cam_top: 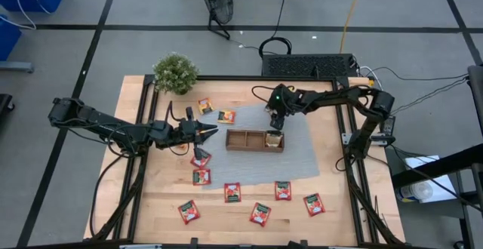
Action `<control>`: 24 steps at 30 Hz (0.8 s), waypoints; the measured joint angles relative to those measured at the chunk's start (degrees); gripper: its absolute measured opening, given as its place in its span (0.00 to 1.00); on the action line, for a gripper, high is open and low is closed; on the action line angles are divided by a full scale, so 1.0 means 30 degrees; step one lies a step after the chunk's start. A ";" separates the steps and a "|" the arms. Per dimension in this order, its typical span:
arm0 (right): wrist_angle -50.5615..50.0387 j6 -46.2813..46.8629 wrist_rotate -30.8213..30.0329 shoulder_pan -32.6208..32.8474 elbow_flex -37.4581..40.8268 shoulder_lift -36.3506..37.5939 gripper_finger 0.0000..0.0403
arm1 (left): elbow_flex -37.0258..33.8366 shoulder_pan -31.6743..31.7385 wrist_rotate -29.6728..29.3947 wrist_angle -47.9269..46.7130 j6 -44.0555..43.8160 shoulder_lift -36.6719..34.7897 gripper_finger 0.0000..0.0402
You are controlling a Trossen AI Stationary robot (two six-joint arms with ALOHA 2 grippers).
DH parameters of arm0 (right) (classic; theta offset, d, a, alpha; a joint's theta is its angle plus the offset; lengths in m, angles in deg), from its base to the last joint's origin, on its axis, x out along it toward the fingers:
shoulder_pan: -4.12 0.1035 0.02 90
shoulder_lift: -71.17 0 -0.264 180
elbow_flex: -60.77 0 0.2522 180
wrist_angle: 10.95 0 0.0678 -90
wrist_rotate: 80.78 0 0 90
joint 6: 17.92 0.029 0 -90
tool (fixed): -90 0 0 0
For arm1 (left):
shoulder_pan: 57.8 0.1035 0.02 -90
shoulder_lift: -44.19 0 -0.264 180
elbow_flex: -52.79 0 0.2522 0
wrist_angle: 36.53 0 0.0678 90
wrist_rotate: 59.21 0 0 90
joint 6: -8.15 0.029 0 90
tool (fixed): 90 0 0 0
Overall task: Pick & Place Tea
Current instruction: Put the brown tea bag into the right section of the wooden organizer
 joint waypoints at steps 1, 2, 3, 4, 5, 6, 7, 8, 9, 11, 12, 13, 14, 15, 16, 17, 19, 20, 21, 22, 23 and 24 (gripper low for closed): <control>-0.0003 -0.0009 0.0000 0.0010 0.0007 0.0032 0.46 | 0.0000 -0.0003 0.0000 0.0000 0.0006 0.0000 0.14; -0.0052 -0.0037 0.0006 0.0022 0.0009 0.0116 0.42 | 0.0000 0.0000 0.0000 0.0000 0.0005 -0.0005 0.14; -0.0135 -0.0051 -0.0001 0.0022 0.0031 0.0230 0.38 | 0.0000 -0.0002 0.0000 0.0000 0.0005 0.0000 0.14; -0.0177 -0.0059 -0.0017 0.0022 0.0044 0.0332 0.34 | 0.0000 -0.0004 0.0000 0.0000 0.0003 0.0000 0.14; -0.0261 -0.0108 -0.0079 0.0015 0.0065 0.0432 0.30 | 0.0000 -0.0002 0.0000 0.0000 0.0006 0.0000 0.14; -0.0262 -0.0144 -0.0087 0.0015 0.0073 0.0520 0.25 | 0.0000 0.0000 0.0000 0.0000 0.0004 -0.0003 0.14; -0.0243 -0.0152 -0.0111 0.0007 0.0073 0.0586 0.21 | 0.0000 -0.0003 0.0000 0.0000 0.0004 0.0000 0.14; -0.0240 -0.0204 -0.0135 0.0007 0.0073 0.0671 0.17 | 0.0000 -0.0003 0.0000 0.0000 0.0006 0.0000 0.14; -0.0240 -0.0209 -0.0137 0.0007 0.0073 0.0772 0.13 | 0.0000 0.0000 0.0000 0.0000 0.0003 0.0000 0.14; -0.0229 -0.0410 -0.0261 0.0007 0.0073 0.0958 0.05 | 0.0000 -0.0006 0.0000 0.0000 0.0007 0.0000 0.14; -0.0206 -0.0586 -0.0570 0.0011 0.0073 0.1053 0.03 | 0.0000 -0.0005 0.0000 0.0000 0.0000 0.0000 0.14; -0.0197 -0.0775 -0.0951 0.0017 0.0073 0.1184 0.02 | 0.0000 -0.0006 0.0000 0.0000 0.0007 -0.0004 0.14; -0.0195 -0.0968 -0.1472 0.0059 0.0073 0.1315 0.02 | 0.0000 -0.0005 0.0000 0.0000 0.0003 -0.0003 0.14; -0.0152 -0.1134 -0.2065 0.0111 0.0080 0.1447 0.02 | 0.0000 0.0000 0.0000 0.0000 0.0000 -0.0002 0.14; -0.0138 -0.1257 -0.2621 0.0159 0.0080 0.1626 0.03 | 0.0000 -0.0002 0.0000 0.0007 0.0002 0.0000 0.14; -0.0177 -0.1456 -0.3194 0.0186 0.0075 0.1835 0.03 | 0.0000 0.0000 0.0000 0.0000 0.0006 0.0000 0.14; -0.0113 -0.1692 -0.4177 0.0330 0.0080 0.2321 0.02 | 0.0000 0.0000 0.0000 0.0007 0.0000 0.0000 0.14; -0.0140 -0.1746 -0.4507 0.0424 0.0080 0.2620 0.01 | 0.0000 0.0000 0.0000 0.0007 0.0001 -0.0004 0.14; -0.0182 -0.1780 -0.4708 0.0543 0.0119 0.2981 0.01 | 0.0000 -0.0007 0.0000 0.0001 0.0007 0.0000 0.14; -0.0174 -0.1778 -0.4891 0.0683 0.0172 0.3356 0.01 | 0.0000 -0.0002 0.0000 0.0000 0.0005 -0.0002 0.14; -0.0176 -0.1778 -0.5042 0.0864 0.0220 0.3745 0.01 | 0.0000 -0.0002 0.0000 0.0007 0.0005 -0.0005 0.14; -0.0282 -0.1769 -0.5042 0.1053 0.0293 0.4171 0.01 | 0.0000 -0.0006 0.0000 0.0003 0.0003 -0.0001 0.14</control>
